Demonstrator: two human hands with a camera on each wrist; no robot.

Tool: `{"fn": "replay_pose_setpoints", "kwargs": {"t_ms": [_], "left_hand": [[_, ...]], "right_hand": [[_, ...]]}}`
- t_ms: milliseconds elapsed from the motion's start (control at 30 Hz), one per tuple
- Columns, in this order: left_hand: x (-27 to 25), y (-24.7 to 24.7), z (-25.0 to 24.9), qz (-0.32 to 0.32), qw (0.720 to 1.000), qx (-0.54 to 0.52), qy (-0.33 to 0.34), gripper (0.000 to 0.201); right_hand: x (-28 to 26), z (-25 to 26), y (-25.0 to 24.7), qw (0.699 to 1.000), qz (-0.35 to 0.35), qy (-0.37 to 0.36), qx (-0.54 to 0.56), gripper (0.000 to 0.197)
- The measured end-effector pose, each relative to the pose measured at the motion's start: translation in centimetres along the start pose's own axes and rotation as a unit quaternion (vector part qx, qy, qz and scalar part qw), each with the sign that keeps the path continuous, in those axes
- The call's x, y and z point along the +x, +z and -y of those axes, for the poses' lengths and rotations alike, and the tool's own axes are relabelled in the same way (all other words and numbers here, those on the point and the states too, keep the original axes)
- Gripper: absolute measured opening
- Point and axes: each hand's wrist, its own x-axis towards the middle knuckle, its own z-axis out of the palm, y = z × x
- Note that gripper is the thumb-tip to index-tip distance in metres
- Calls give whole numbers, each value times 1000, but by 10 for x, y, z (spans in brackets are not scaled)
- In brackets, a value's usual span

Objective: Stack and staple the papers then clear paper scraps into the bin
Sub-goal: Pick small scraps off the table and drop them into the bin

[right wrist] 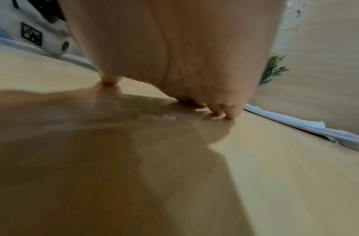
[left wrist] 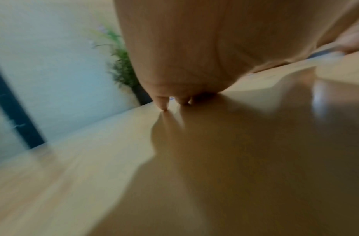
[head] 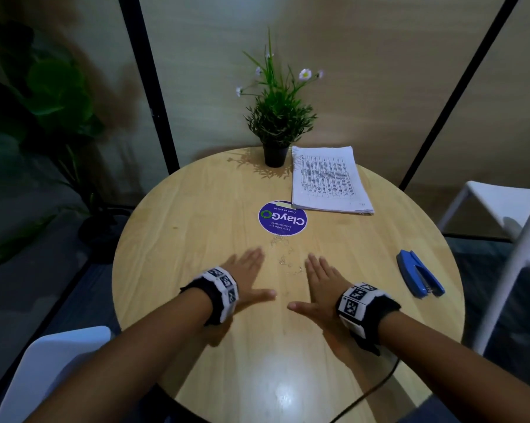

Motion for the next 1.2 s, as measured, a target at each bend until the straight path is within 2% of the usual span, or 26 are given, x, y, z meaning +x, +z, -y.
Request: {"fn": "replay_pose_setpoints", "kwargs": {"t_ms": [100,167,233,300,400,500,567,700,833,933,1033,1200], "left_hand": [[-5,7,-28,20,996,50,66,102],[-9,7,-36,37,993,56,93,100],[-10,-2,-34,29,995,30,94,97],[-3,-17,-21,-9,998,-8,61,96],[21,-40,8,-50,997,-54,-19,97],[45,-55,33,-49,995,-59,-66,97],[62,-60,44,-43,995,-51,-74,96],[93,-65,52,-32,996,-41,-71,94],[113,-63,52,-17,998,-21,-65,90],[115,-65,41,-7,1000,7,-23,80],[103,-62,25,-2,999,28,21,74],[62,-45,8,36,997,30,69,77]], "right_hand": [[-5,1,1,997,16,-77,-29,121],[-12,-4,-1,991,39,-121,-39,108],[-14,-11,-8,990,50,-133,4,89],[-6,-22,-19,992,17,-110,60,85],[20,-40,-35,994,-36,-30,94,87],[49,-54,-46,993,-35,48,105,88],[69,-61,-51,991,-23,59,119,88],[102,-53,-61,992,-35,8,123,87],[119,-24,-67,994,-50,-40,88,86],[124,-3,-65,991,-37,-84,93,82],[115,8,-60,987,-15,-123,105,78],[64,2,-47,984,26,-157,75,70]]}}
